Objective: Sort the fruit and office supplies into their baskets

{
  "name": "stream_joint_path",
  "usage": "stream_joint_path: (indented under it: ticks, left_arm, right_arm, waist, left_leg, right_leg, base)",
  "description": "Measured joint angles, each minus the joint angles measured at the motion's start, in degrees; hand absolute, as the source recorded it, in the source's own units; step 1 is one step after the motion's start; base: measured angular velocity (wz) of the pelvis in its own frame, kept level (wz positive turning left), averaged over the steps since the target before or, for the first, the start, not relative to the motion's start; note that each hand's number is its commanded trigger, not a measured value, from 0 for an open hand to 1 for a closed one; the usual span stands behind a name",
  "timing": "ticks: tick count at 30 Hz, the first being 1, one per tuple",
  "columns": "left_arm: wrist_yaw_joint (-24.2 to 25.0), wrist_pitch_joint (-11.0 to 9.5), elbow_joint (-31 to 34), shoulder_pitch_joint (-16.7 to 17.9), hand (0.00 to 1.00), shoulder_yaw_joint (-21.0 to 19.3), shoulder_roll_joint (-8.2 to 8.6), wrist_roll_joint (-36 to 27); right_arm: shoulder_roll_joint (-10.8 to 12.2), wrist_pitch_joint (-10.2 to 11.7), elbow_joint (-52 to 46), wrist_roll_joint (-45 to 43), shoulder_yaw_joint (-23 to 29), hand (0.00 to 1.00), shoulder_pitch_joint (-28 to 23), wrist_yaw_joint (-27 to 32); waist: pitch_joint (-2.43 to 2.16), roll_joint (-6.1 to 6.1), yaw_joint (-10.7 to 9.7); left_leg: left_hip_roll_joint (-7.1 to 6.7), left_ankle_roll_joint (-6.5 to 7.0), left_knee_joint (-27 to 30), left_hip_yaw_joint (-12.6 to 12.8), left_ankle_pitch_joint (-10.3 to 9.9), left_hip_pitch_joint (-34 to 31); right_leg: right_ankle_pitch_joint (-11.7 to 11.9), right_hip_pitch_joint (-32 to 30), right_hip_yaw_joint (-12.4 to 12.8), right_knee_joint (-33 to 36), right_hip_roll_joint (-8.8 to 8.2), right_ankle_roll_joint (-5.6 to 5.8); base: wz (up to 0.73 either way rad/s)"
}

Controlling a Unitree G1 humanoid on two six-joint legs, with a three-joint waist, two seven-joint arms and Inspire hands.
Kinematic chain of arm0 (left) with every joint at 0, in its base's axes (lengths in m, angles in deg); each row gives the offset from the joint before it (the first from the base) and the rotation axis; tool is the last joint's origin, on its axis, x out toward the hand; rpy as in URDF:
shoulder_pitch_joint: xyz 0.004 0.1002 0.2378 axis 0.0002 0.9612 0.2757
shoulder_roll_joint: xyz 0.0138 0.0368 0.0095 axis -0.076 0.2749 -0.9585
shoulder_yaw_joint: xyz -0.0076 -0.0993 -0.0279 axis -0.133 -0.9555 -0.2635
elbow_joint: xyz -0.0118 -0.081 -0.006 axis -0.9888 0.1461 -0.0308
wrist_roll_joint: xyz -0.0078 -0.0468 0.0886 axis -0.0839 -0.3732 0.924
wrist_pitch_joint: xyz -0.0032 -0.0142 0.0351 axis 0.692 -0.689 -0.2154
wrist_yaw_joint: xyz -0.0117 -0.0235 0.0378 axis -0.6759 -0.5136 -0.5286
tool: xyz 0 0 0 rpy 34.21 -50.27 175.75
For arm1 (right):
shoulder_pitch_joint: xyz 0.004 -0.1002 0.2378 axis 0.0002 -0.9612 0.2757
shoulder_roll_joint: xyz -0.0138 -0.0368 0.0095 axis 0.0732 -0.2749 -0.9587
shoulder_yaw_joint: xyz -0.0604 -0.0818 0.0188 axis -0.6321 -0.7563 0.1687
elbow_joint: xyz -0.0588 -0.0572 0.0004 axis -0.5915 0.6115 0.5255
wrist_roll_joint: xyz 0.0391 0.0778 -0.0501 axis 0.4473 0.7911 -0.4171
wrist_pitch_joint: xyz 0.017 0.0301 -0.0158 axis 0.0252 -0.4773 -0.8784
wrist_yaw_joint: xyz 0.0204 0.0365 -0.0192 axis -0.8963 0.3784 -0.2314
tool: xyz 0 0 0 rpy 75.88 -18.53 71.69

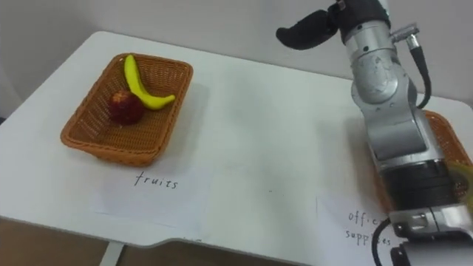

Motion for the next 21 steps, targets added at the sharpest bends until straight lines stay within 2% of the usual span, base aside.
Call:
stream_joint_path:
  ticks: [4,8,13,15,17,19,21]
  left_arm:
    - [-0.03,-0.04,-2.27,-0.47,0.0,-0.47,-0.1,0.04]
    - [-0.05,-0.13,-2.37,-0.58,0.0,-0.54,-0.23,-0.41]
    - [-0.08,-1.32,-2.36,-0.62,0.0,-0.58,-0.3,-0.46]
    - [-0.13,-1.52,-2.31,-1.08,0.0,-0.58,-0.3,-0.44]
    - [-0.22,-1.75,-2.25,-1.13,0.0,-0.56,-0.3,-0.46]
    - [-0.3,-1.75,-2.05,-1.13,0.0,-0.54,-0.28,-0.52]
    - [-0.54,-2.31,-1.77,-1.14,0.0,-0.55,-0.26,-0.5]
  right_arm:
    - [-0.77,-0.01,-0.27,0.16,0.68,0.0,-1.37,0.51]
    - [-0.77,0.0,-0.3,0.11,4.34,0.0,-2.1,0.58]
    - [-0.78,0.01,-0.32,0.24,8.65,0.0,-2.2,2.11]
    - [-1.12,0.32,-0.7,0.34,10.93,0.0,-3.37,4.11]
    - [-1.36,0.46,-0.77,0.35,11.42,0.0,-4.35,5.54]
    - [-1.46,0.46,-1.61,0.28,12.01,0.0,-5.99,5.87]
    - [-1.49,0.47,-4.12,0.86,13.92,0.0,-9.37,6.74]
  waist:
    - [0.13,-0.18,-1.59]
    - [0.14,-0.43,-3.09]
    - [0.13,-0.37,-5.46]
    - [0.03,-0.34,-6.57]
    - [0.03,-0.24,-6.94]
    - [-0.17,0.2,-7.62]
    - [-0.36,0.53,-8.48]
  left_leg:
    - [0.04,0.08,-0.22,0.69,-0.06,0.01]
    - [0.24,0.05,-0.36,1.5,-0.22,-0.18]
    - [0.72,-0.22,-0.35,2.8,-0.7,-0.12]
    - [0.88,-0.3,-0.33,3.11,-0.8,0.14]
    - [1.04,-0.38,-0.35,4.02,-0.85,0.52]
    - [1.33,-0.47,-0.35,4.38,-1.34,0.82]
    - [1.47,-0.52,-0.39,4.55,-1.36,1.02]
  right_leg:
    - [0.0,-0.29,0.48,-0.03,0.05,0.01]
    - [0.07,-1.16,1.77,0.16,0.36,-0.04]
    - [0.11,-1.33,3.15,0.04,0.97,-0.11]
    - [0.13,-1.28,3.33,-0.08,1.18,-0.14]
    - [0.13,-1.28,4.13,-0.08,1.4,-0.15]
    - [0.21,-1.27,4.72,-0.14,1.84,-0.27]
    - [0.21,-1.22,4.77,-0.07,1.95,-0.27]
  base:
    - [-0.09]
    - [-0.12]
    - [-0.14]
    - [-0.05]
    - [-0.21]
    - [-0.22]
    - [-0.02]
